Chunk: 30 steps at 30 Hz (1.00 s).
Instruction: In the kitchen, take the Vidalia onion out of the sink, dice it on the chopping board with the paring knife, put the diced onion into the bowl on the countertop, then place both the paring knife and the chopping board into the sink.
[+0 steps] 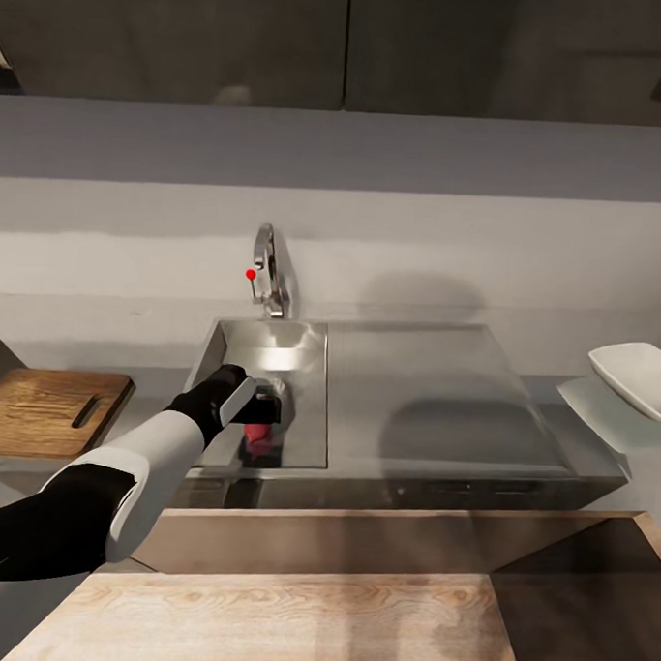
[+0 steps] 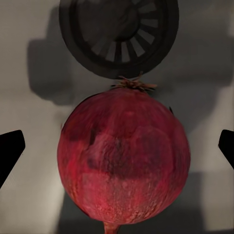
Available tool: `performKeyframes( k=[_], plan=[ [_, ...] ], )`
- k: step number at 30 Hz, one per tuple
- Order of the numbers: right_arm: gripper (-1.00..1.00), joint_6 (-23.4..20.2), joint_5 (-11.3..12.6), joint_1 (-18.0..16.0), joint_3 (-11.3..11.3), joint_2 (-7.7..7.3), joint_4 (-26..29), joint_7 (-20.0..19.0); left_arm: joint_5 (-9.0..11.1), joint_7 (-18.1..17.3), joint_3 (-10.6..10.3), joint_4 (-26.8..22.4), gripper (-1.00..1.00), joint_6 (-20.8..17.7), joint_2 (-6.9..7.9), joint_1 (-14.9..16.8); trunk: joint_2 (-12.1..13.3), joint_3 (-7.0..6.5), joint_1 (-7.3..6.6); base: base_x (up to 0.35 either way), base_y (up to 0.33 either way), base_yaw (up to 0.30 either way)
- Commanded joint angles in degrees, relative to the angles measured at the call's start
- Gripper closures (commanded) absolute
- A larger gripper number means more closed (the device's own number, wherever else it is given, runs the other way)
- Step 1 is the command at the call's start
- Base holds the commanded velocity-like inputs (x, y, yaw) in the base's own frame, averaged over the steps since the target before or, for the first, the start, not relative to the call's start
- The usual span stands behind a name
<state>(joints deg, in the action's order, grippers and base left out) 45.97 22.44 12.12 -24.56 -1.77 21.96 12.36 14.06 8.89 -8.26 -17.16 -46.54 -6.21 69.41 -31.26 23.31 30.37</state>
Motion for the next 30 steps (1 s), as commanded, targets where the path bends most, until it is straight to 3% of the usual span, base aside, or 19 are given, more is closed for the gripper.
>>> performKeyframes(
  k=[1,30],
  plan=[
    [-1.0,0.0,0.2,0.0,-0.5,-0.07,0.1,0.5,0.6,0.4,-0.4,-0.1,-1.0,-0.2,0.03,0.0,-0.1,0.12,0.02,0.0,0.0,0.0],
    [-1.0,0.3,0.2,0.0,-0.5,-0.41,0.8,0.5,0.6,0.4,-0.4,-0.1,-1.0,-0.2,0.23,0.0,-0.1,1.0,0.02,0.0,0.0,0.0]
  ],
)
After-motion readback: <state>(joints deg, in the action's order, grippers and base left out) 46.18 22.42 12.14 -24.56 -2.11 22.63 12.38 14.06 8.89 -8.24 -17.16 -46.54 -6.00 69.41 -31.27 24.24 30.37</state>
